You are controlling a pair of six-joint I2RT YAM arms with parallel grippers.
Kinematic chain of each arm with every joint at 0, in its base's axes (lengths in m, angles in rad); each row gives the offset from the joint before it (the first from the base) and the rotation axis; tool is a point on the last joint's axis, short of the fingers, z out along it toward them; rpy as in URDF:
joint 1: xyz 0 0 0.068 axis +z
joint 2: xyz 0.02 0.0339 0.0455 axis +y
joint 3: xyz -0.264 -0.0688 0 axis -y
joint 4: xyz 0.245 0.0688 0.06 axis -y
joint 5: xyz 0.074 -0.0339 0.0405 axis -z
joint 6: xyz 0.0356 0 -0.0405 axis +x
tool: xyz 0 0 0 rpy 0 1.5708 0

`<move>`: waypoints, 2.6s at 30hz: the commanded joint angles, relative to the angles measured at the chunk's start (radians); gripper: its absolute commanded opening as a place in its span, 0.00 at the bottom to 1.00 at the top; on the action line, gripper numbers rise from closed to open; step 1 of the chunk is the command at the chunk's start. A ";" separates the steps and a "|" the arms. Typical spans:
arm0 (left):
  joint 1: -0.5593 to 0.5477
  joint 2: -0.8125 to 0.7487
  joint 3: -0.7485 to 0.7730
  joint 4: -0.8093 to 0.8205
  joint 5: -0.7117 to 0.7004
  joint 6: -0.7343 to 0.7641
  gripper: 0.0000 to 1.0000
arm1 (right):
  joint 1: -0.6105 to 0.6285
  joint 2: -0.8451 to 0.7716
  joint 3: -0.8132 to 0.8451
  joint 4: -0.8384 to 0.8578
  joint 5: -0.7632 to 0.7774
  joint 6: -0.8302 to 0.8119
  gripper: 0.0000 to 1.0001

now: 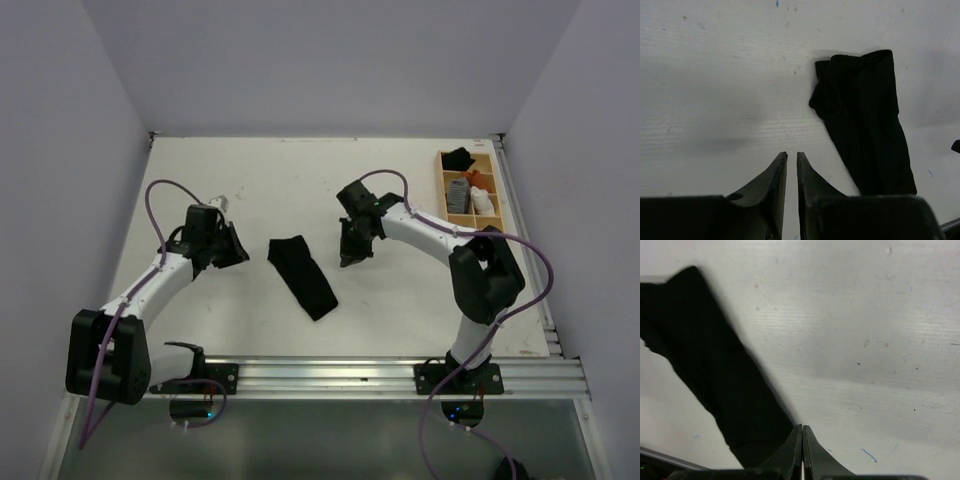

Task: Roll the underwear
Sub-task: Fold the underwear, then roll the underwear

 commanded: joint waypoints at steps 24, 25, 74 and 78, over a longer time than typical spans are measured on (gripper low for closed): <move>-0.319 -0.102 -0.083 0.073 0.024 -0.204 0.43 | 0.254 -0.041 -0.226 0.159 -0.076 0.030 0.00; -0.325 -0.120 -0.114 0.077 0.034 -0.237 0.45 | 0.254 -0.053 -0.241 0.162 -0.076 0.043 0.00; -0.513 -0.135 -0.462 0.510 -0.009 -0.724 0.64 | 0.254 -0.348 -0.467 0.148 -0.028 0.051 0.00; -0.545 -0.091 -0.456 0.531 -0.028 -0.745 0.63 | 0.254 -0.359 -0.474 0.145 -0.027 0.051 0.00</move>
